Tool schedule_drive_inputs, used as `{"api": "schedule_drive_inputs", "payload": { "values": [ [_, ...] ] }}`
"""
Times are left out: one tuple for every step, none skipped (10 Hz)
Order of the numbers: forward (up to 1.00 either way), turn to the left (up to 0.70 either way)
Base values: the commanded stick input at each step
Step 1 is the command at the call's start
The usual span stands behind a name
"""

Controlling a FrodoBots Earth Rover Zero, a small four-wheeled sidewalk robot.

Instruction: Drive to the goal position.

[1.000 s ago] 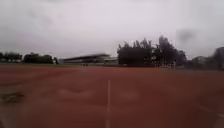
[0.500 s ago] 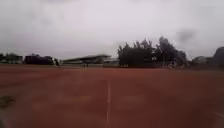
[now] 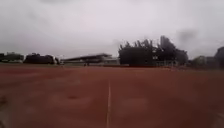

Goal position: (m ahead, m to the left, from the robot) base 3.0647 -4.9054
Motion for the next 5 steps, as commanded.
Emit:
{"api": "schedule_drive_inputs", "payload": {
  "values": [
    [0.50, 0.00],
    [0.50, 0.00],
    [0.50, 0.00],
    [0.50, 0.00],
    [0.50, 0.00]
  ]
}}
